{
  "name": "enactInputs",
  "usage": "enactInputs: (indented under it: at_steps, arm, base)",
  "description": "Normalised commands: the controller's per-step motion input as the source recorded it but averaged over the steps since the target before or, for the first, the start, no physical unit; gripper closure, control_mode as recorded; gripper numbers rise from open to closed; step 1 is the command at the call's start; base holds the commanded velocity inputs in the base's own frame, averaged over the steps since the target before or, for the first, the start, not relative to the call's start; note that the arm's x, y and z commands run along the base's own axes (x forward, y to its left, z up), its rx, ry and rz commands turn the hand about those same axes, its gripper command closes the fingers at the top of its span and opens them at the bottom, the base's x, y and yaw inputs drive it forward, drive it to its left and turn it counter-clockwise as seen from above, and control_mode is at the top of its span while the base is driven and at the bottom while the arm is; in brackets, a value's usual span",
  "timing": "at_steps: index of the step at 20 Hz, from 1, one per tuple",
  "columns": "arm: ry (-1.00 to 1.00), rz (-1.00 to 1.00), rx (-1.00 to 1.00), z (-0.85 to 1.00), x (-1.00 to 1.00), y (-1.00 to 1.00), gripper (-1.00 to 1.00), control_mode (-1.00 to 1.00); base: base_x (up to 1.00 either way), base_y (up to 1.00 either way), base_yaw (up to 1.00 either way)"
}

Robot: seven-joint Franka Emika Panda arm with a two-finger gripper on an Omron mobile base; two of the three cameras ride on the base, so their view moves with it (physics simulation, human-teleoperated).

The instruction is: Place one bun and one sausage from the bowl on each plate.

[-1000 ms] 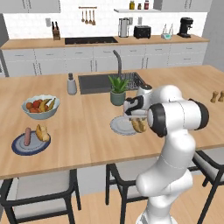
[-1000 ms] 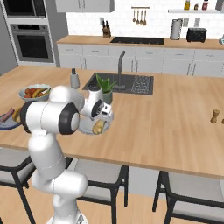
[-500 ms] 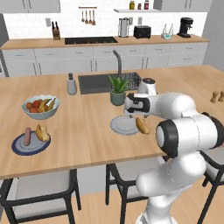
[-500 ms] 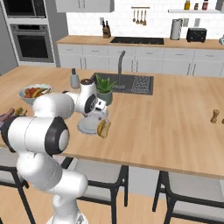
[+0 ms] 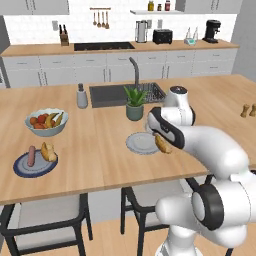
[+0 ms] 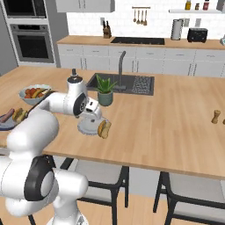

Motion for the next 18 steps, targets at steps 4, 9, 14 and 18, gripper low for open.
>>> enactInputs:
  at_steps: [4,9,14,18]
  arm:
    - [0.00,0.00,0.00,0.37,-0.47,0.02,-1.00,-1.00]
    - [0.00,0.00,0.00,0.19,-0.43,0.10,-1.00,-1.00]
    - [0.00,0.00,-0.02,0.19,-0.81,0.05,-1.00,-1.00]
    - [0.00,0.06,0.00,0.37,-0.36,0.00,-1.00,-1.00]
  base:
    - [0.00,0.00,0.00]
    - [0.00,0.00,0.00]
    - [0.00,0.00,0.00]
    - [0.00,0.00,0.00]
